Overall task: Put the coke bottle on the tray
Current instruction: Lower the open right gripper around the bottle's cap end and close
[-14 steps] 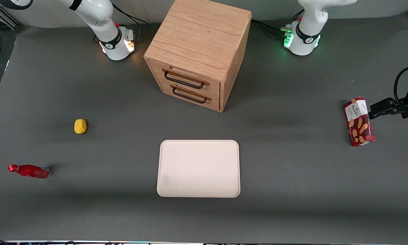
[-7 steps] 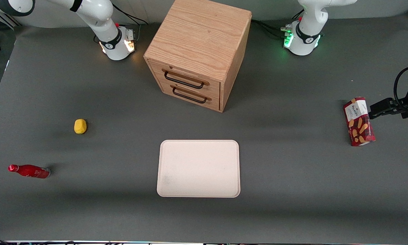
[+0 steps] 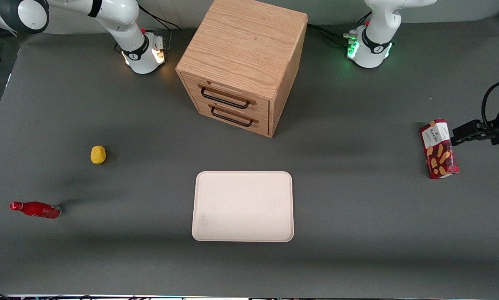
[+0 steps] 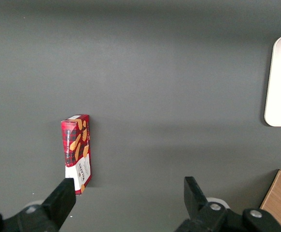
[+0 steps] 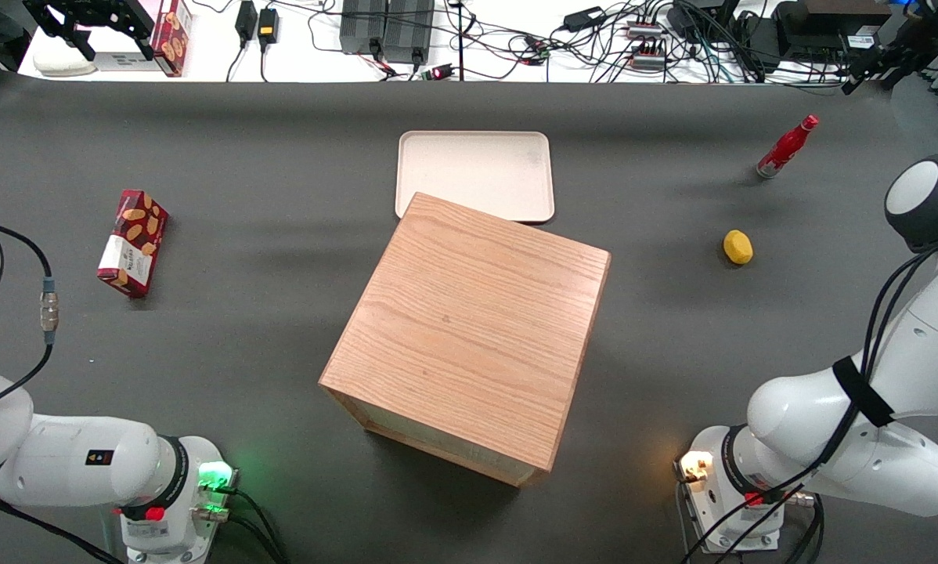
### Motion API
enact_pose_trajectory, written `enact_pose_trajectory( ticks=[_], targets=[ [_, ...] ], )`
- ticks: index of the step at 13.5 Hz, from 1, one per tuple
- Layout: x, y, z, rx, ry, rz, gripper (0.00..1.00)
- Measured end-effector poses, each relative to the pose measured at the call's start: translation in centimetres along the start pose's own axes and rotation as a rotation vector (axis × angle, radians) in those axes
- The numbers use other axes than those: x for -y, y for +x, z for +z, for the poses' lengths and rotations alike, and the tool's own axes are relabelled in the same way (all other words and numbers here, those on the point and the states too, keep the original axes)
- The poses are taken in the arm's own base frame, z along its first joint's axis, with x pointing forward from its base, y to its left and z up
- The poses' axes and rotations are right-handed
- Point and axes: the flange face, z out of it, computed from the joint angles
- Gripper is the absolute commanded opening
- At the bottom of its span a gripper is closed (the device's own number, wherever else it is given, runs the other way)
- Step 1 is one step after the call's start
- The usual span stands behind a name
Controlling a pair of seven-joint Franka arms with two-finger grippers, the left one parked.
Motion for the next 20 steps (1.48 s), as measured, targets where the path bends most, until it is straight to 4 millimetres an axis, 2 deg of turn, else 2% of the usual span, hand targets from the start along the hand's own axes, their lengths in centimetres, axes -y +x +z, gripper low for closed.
enact_pose_trajectory(
  ticks=[4, 7, 12, 18, 19, 20],
  targets=[
    [-0.5, 1.0, 3.8, -0.021, -0.032, -0.009, 1.00],
    [0.1, 1.9, 5.9, -0.024, -0.035, -0.023, 1.00],
    [0.2, 2.2, 9.9, -0.029, -0.035, -0.025, 1.00],
    [0.3, 2.4, 12.2, -0.027, -0.032, -0.022, 1.00],
    [0.3, 2.4, 12.3, -0.026, -0.033, -0.023, 0.98],
    [0.3, 2.4, 12.2, -0.024, -0.037, -0.024, 0.92]
  ],
)
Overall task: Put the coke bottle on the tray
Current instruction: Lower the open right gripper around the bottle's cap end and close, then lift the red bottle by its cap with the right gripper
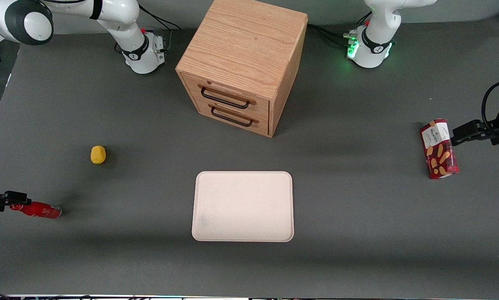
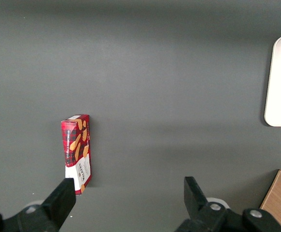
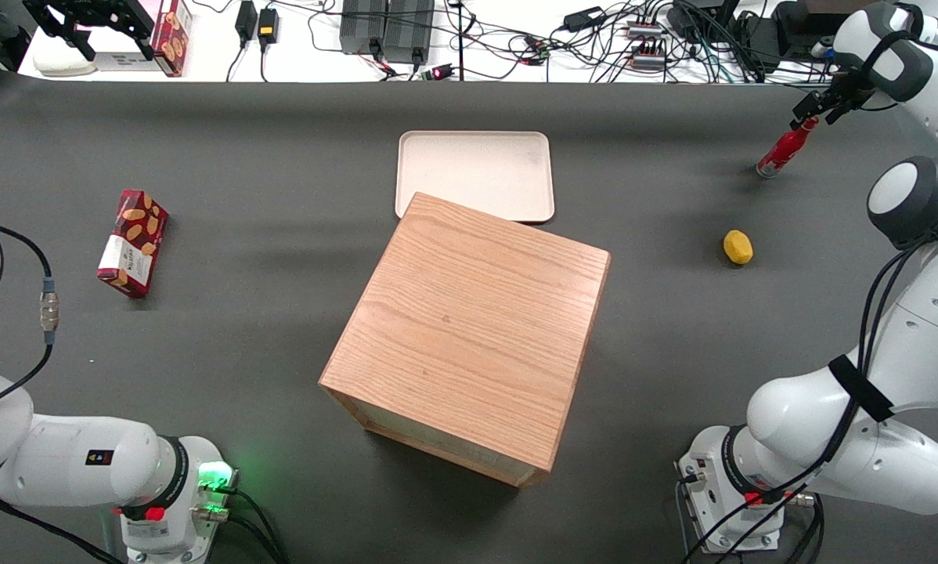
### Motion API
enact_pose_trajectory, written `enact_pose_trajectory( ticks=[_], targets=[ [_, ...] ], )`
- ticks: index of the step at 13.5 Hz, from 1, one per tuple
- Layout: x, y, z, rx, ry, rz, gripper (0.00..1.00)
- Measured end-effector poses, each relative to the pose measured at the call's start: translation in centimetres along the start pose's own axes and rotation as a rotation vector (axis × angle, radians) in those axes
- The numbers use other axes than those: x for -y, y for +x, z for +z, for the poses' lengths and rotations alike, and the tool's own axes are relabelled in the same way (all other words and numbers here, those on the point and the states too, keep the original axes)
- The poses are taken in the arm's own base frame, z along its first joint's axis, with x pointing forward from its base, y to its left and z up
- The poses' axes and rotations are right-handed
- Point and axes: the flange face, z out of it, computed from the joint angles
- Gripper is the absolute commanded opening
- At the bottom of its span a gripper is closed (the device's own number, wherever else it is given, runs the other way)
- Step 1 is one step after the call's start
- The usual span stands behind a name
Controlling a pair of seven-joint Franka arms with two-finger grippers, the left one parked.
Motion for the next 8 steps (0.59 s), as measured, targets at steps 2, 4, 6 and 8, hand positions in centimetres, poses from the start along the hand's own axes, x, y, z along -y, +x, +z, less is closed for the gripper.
enact_pose_trajectory(
  ticks=[2, 4, 6, 8],
  targets=[
    [-0.05, -0.03, 0.00, 0.004, -0.007, -0.003, 0.68],
    [-0.11, -0.05, -0.01, 0.008, -0.015, -0.006, 0.42],
    [-0.25, -0.14, -0.01, 0.021, -0.036, -0.016, 0.27],
    [-0.20, -0.10, -0.01, 0.025, -0.043, -0.020, 0.17]
  ],
)
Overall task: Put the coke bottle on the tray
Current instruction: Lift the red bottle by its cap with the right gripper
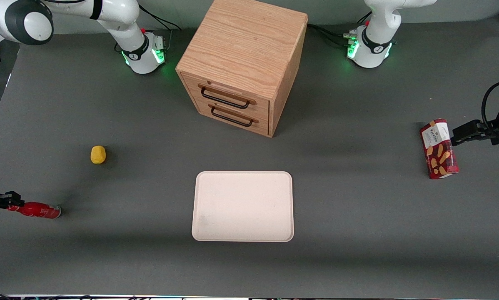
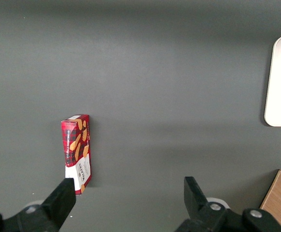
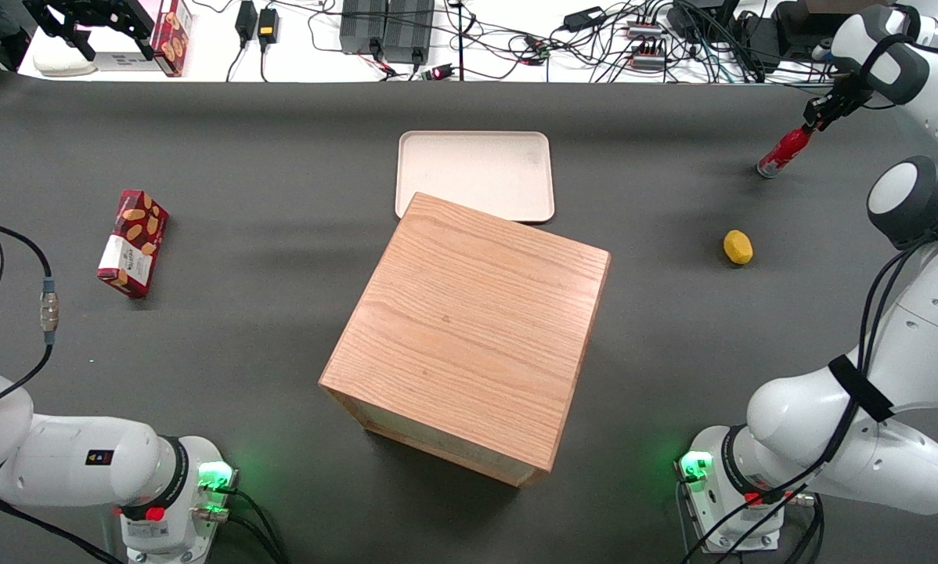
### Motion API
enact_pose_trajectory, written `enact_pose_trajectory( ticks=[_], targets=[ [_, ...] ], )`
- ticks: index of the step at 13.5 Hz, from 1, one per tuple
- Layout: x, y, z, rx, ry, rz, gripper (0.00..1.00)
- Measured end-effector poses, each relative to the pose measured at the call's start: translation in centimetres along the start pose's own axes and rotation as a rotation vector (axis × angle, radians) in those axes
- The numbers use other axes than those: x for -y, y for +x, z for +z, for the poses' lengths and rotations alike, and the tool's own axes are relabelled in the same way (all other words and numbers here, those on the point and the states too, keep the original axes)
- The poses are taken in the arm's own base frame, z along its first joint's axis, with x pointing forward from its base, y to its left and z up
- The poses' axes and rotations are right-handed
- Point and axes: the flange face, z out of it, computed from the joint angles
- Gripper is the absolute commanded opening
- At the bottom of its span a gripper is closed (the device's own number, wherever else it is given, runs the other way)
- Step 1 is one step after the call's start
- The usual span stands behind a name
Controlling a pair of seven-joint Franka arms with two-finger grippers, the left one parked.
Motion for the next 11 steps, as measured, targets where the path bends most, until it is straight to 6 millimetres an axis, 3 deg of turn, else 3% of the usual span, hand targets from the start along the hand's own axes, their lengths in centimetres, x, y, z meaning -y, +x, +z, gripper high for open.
enact_pose_trajectory(
  ticks=[8, 11],
  targets=[
    [0.0, 0.1, 0.0, 0.005, -0.010, -0.006, 0.12],
    [-0.1, 0.0, -1.2, 0.012, -0.034, -0.015, 0.10]
  ],
)
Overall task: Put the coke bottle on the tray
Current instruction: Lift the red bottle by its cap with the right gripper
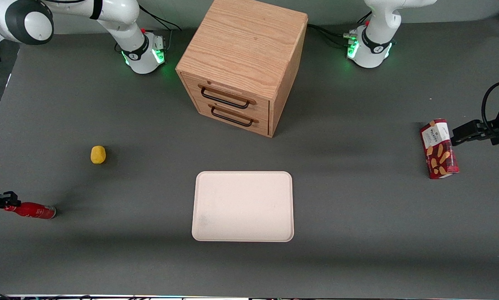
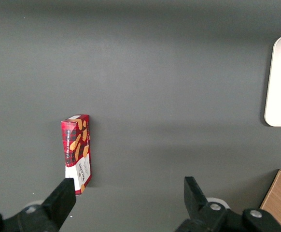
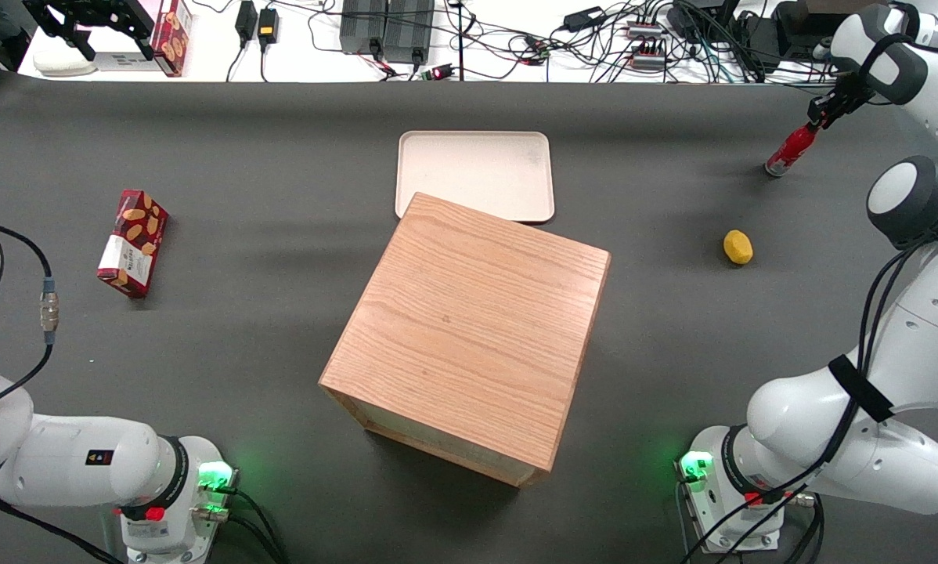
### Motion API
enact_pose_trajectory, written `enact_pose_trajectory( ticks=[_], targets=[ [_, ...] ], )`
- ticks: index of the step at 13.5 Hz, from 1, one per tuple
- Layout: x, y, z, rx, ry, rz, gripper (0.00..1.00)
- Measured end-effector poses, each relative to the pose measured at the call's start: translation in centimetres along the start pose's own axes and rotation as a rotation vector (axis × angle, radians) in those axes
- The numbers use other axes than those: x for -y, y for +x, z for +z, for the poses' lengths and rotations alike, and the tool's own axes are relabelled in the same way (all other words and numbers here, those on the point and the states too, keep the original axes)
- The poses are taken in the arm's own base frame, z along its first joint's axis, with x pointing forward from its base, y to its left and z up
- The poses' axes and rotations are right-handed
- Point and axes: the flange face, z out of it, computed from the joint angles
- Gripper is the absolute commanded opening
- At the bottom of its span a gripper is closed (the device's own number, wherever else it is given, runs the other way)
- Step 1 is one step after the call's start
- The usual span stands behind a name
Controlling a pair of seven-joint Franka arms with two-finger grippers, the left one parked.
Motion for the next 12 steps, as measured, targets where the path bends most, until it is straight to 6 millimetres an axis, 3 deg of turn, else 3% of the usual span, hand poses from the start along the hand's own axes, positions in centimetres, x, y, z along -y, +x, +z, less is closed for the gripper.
enact_pose_trajectory(
  ticks=[3, 5, 12],
  targets=[
    [0.1, -0.5, -2.8, 0.022, 0.005, 0.002, 0.10],
    [0.3, -1.2, -5.9, 0.037, 0.009, 0.006, 0.09],
    [3.3, -5.0, -19.7, 0.064, -0.005, 0.007, 0.09]
  ],
)
